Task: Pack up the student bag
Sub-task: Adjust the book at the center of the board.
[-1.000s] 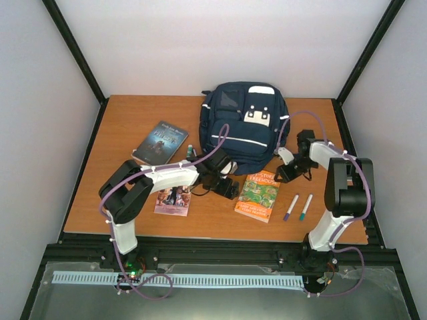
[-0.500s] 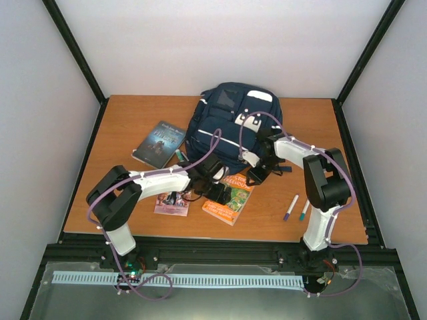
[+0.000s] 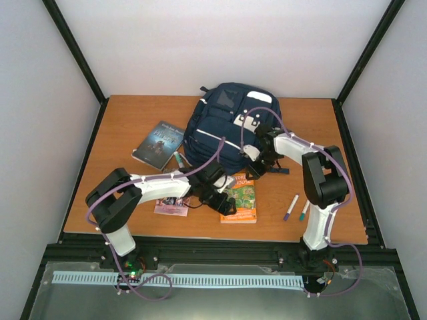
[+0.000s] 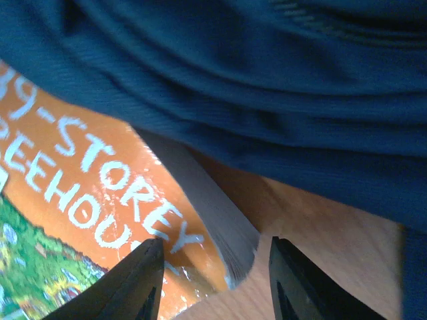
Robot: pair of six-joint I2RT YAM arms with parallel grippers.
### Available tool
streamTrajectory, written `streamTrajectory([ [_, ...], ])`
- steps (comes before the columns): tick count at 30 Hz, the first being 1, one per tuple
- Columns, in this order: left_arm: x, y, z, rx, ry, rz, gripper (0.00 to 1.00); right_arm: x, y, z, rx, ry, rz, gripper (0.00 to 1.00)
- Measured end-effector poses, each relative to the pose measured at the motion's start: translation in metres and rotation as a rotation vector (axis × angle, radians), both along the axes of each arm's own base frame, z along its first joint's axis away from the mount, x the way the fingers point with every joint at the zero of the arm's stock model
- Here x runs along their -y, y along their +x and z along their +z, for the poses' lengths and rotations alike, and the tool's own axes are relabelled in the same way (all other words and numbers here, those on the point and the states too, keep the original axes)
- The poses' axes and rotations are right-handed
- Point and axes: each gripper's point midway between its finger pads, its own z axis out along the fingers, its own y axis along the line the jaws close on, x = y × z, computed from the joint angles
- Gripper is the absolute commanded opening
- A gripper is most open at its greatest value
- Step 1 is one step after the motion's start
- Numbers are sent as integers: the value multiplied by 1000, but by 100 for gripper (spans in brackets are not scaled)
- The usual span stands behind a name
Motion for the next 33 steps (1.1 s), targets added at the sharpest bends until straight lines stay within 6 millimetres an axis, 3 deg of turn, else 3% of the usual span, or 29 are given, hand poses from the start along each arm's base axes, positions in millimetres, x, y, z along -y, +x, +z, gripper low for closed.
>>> streamTrajectory([
  [4,24,-17,7,21,-26,-101,91,13,14,1,15,7,-75,52],
  [6,29,-22,9,33,-32,-122,91,21,19,3,22,6,-107,62],
  [15,16,-14,21,107,1,-67,100,71,11,43,92,13,-248,64],
  [24,-28,23,12,210,207,177,99,57,-34,37,-13,105,-158,59],
  [28,-44,47,35,256,149,324,99,47,-45,30,-61,164,-142,55],
  [33,-55,75,67,295,15,482,96,40,-52,6,-145,195,-145,50],
])
